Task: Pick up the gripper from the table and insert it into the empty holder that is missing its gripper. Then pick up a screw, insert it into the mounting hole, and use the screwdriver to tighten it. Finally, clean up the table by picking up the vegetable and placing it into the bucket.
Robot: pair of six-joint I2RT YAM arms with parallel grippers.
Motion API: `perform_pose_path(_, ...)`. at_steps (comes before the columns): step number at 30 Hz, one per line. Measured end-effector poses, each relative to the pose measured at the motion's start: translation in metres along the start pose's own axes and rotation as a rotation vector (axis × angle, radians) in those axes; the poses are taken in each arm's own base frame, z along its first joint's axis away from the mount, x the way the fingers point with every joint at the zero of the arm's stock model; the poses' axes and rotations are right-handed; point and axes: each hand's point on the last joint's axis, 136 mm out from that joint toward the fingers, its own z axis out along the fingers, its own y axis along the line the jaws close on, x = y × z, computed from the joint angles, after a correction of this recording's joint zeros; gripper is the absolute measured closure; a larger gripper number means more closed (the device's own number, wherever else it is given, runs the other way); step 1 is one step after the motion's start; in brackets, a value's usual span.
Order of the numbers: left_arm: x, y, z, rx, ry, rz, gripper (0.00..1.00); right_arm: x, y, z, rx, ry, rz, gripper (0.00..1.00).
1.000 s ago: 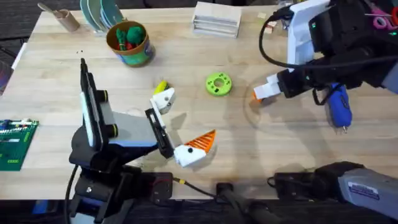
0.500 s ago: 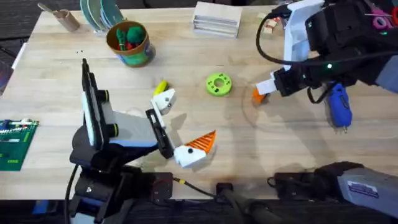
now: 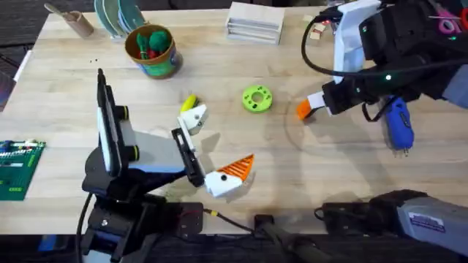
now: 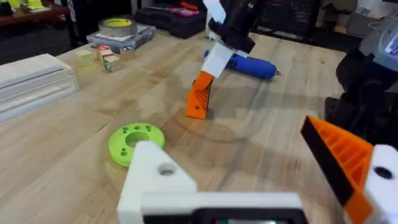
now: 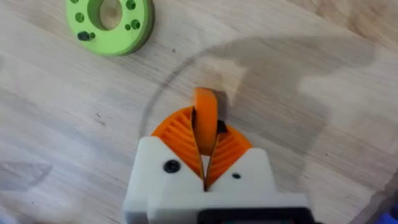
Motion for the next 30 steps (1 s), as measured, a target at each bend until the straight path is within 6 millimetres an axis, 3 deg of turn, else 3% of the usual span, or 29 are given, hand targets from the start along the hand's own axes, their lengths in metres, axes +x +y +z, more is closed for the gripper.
perform_pose_path(2,0.0,0.0,0.0,0.0,0.0,0.0,0.008,0.002,0.001,-0.003,-0.001,0.007,-0.003,0.981)
perform_pose_path(14,0.0,0.0,0.0,0.0,0.0,0.0,0.008,-0.04,0.016,-0.114,0.032,-0.238,-0.034,0.983)
perform_pose_path(15,0.0,0.0,0.0,0.0,0.0,0.0,0.008,-0.039,0.021,-0.141,0.039,-0.321,-0.017,0.983)
perform_pose_path(17,0.0,0.0,0.0,0.0,0.0,0.0,0.008,-0.036,0.025,-0.158,0.043,-0.377,-0.01,0.983)
perform_pose_path(18,0.0,0.0,0.0,0.0,0.0,0.0,0.008,-0.03,0.031,-0.181,0.043,-0.456,0.0,0.984)
perform_pose_path(20,0.0,0.0,0.0,0.0,0.0,0.0,0.006,-0.026,0.038,-0.191,0.021,-0.515,0.001,0.984)
perform_pose_path(21,0.0,0.0,0.0,0.0,0.0,-0.001,0.007,-0.021,0.05,-0.186,-0.059,-0.585,0.01,0.984)
perform_pose_path(30,0.0,0.0,0.0,0.0,0.0,-0.001,0.008,-0.044,0.089,-0.123,-0.503,-0.724,0.158,0.985)
